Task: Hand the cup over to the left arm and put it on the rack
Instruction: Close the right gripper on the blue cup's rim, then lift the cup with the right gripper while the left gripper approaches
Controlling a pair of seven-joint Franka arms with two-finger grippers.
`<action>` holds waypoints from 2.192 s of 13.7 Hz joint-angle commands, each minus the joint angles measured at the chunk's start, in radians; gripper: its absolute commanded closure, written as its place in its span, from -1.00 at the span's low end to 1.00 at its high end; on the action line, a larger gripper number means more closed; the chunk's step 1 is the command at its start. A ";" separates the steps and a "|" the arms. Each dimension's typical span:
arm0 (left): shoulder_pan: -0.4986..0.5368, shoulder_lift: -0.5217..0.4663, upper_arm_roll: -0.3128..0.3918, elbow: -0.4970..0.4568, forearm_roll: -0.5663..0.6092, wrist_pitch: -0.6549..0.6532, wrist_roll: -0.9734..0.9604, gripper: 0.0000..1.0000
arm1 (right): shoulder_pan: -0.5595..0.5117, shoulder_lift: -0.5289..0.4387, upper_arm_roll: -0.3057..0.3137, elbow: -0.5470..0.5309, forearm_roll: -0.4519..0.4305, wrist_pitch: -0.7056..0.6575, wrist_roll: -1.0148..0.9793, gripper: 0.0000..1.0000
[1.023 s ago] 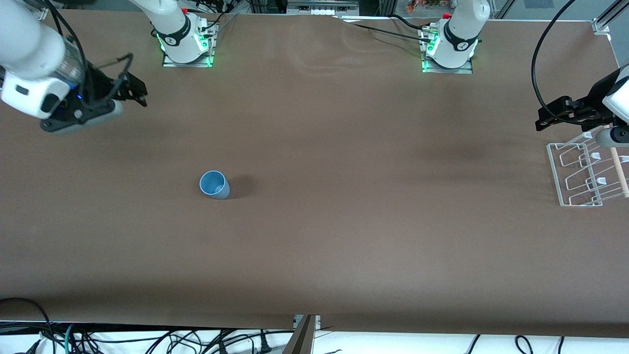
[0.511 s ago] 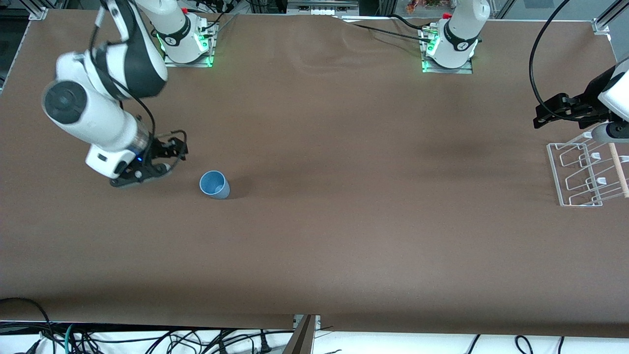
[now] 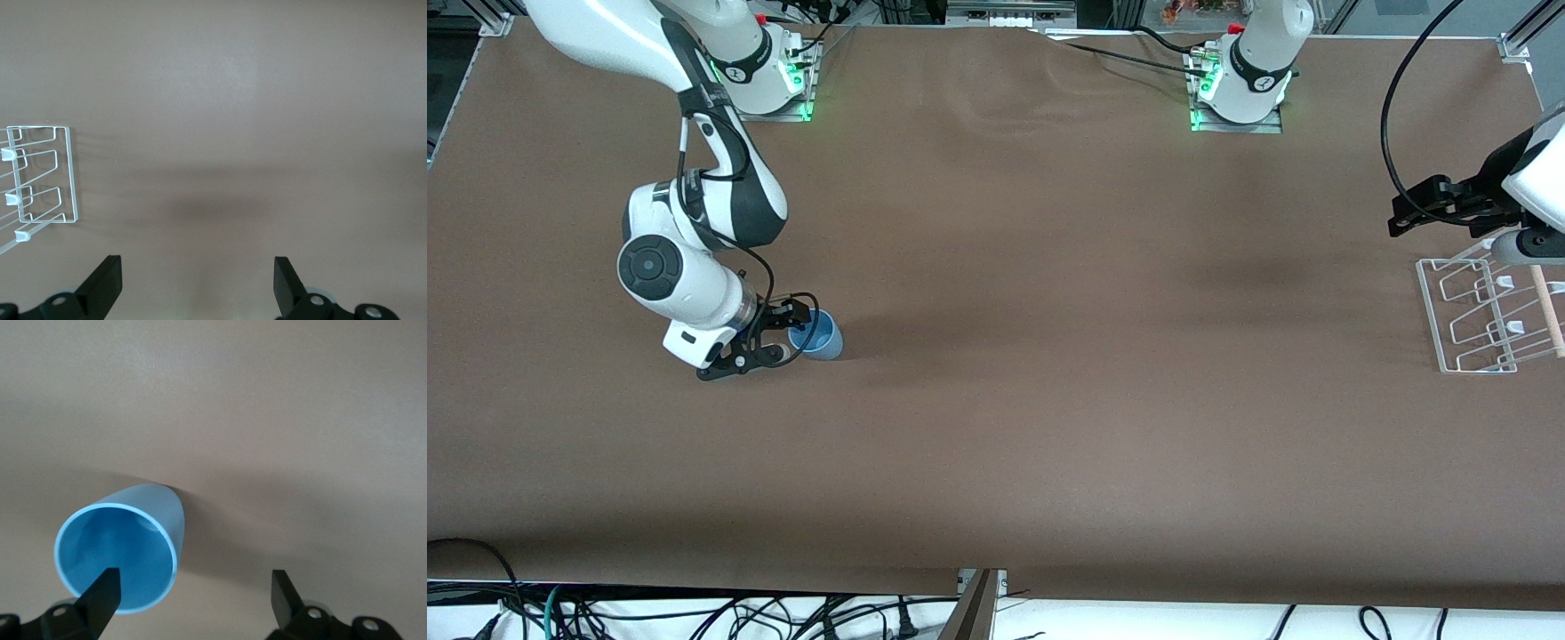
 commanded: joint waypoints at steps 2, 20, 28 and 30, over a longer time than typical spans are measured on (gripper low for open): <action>0.003 0.003 -0.002 0.007 -0.018 0.005 0.004 -1.00 | 0.009 0.032 -0.003 0.007 -0.005 0.052 0.030 -0.98; 0.007 0.009 0.001 -0.011 -0.113 -0.031 0.153 -1.00 | 0.087 0.101 0.075 0.343 0.538 -0.382 0.434 1.00; -0.004 0.081 0.003 -0.034 -0.218 -0.026 0.816 -1.00 | 0.278 0.228 0.144 0.584 1.178 -0.154 1.089 1.00; 0.003 0.100 0.003 -0.049 -0.283 -0.026 0.977 -1.00 | 0.329 0.230 0.144 0.599 1.260 -0.028 1.194 1.00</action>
